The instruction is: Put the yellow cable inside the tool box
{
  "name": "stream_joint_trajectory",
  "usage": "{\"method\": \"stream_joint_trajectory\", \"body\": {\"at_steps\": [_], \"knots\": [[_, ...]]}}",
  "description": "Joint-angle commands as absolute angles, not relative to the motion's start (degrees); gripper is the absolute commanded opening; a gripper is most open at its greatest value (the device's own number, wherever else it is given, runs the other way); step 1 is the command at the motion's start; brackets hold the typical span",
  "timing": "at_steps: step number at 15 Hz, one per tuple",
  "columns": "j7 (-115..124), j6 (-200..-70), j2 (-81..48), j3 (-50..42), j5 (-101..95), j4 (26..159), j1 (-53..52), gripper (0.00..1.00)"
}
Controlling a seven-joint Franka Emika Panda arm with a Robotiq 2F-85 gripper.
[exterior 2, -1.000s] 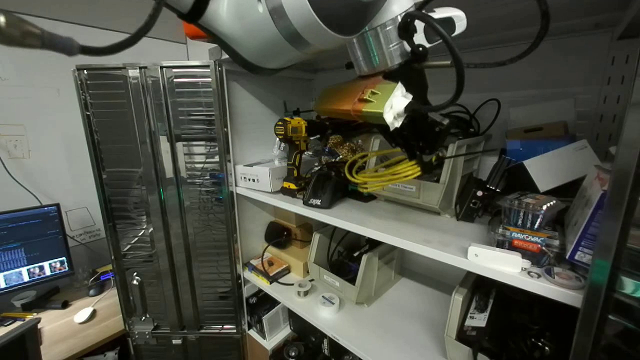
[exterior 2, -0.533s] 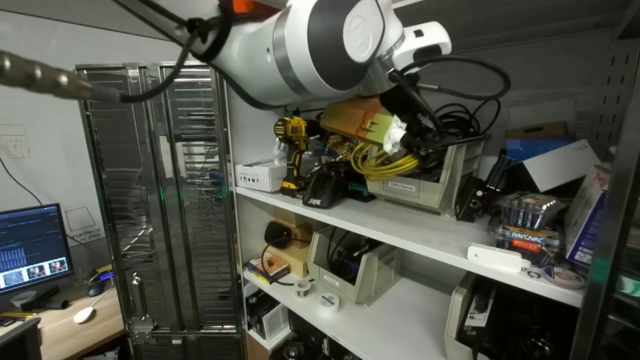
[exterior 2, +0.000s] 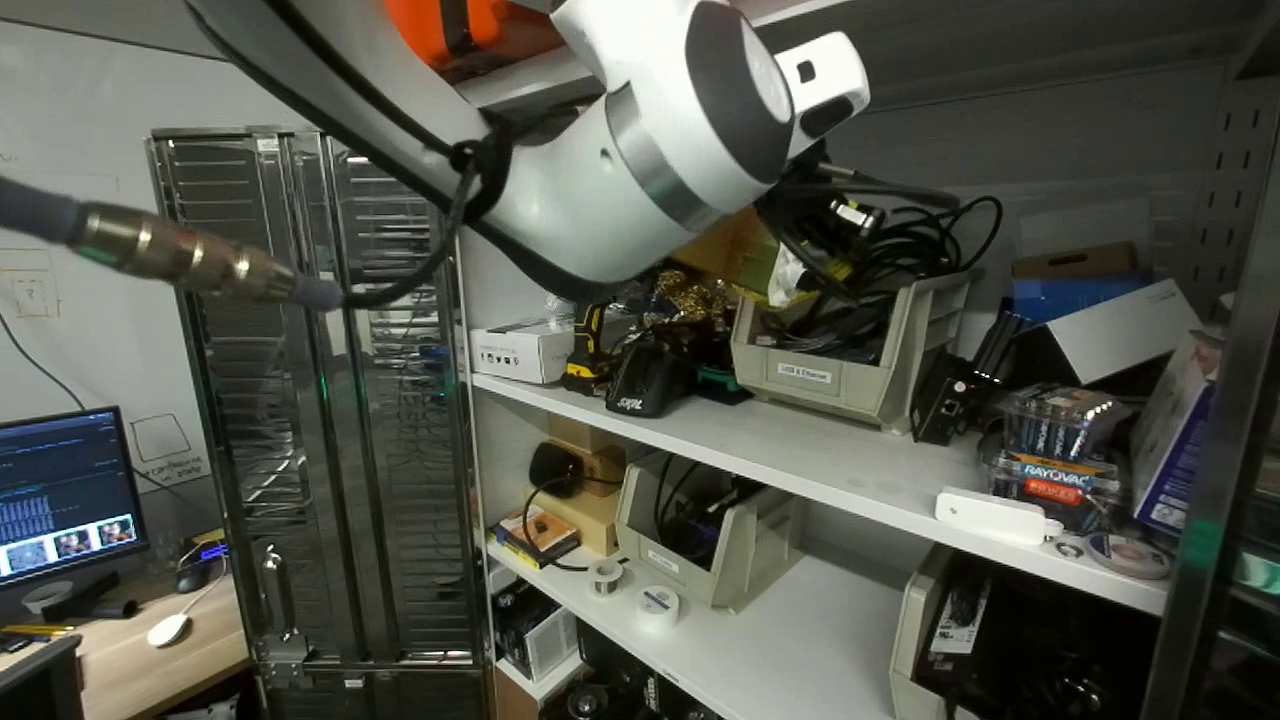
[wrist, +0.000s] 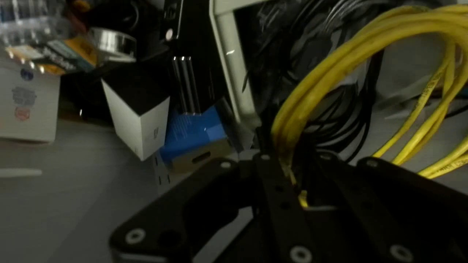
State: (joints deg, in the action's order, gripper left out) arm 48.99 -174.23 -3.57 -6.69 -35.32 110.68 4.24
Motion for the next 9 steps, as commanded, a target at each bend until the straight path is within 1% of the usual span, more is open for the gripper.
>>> {"method": "stream_joint_trajectory", "body": {"at_steps": [1,9], "knots": [[64.01,-174.41,-6.51,-10.38,-51.54,102.38,2.94,0.04],[82.26,-168.73,-15.66,-10.61,-70.23,93.97,-1.13,0.04]]}}
